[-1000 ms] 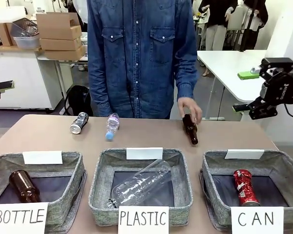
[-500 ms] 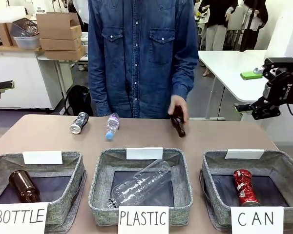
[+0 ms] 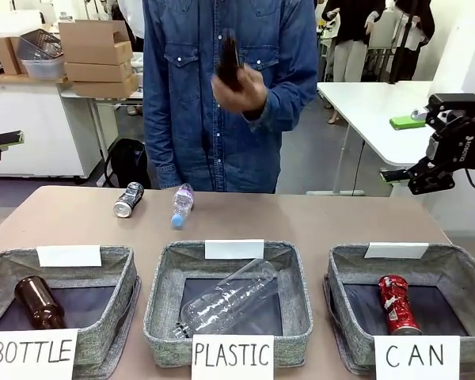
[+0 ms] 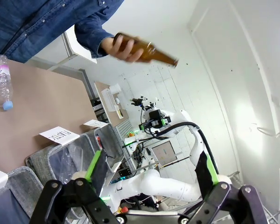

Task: Sort the can waste into the basket.
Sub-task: Pick up the can waste from the table and place it in the right Fabric basket.

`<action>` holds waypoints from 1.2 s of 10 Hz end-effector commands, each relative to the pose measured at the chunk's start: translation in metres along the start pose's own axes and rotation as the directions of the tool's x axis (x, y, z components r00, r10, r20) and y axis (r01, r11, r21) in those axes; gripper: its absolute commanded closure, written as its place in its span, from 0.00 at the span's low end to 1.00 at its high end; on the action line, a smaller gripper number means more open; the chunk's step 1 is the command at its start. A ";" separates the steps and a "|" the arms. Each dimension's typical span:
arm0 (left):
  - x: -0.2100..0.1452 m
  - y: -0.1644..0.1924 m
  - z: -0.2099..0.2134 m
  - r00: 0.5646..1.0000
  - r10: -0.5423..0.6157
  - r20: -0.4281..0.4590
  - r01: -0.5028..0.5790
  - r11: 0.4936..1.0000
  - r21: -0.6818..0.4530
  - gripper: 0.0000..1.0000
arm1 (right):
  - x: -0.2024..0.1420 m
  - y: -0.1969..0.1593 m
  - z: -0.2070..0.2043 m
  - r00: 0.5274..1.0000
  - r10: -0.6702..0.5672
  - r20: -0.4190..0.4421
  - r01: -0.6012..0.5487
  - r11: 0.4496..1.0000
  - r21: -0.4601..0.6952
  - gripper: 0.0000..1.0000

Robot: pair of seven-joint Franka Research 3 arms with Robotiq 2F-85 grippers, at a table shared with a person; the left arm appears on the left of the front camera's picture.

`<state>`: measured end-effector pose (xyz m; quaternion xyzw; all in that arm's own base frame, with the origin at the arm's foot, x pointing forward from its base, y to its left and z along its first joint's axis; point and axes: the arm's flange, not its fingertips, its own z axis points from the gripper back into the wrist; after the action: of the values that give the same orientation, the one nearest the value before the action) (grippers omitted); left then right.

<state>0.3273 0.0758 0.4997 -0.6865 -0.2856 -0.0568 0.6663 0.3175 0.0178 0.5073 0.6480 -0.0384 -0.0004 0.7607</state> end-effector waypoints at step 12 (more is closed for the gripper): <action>0.064 0.019 0.002 0.933 0.208 -0.293 -0.149 0.966 0.211 0.00 | -0.001 0.004 0.002 1.000 -0.003 -0.006 0.003 1.000 -0.002 0.00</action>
<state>0.4129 0.0553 0.4901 -0.5983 -0.1312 -0.0675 0.7876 0.3175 0.0180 0.5076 0.6477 -0.0384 -0.0001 0.7610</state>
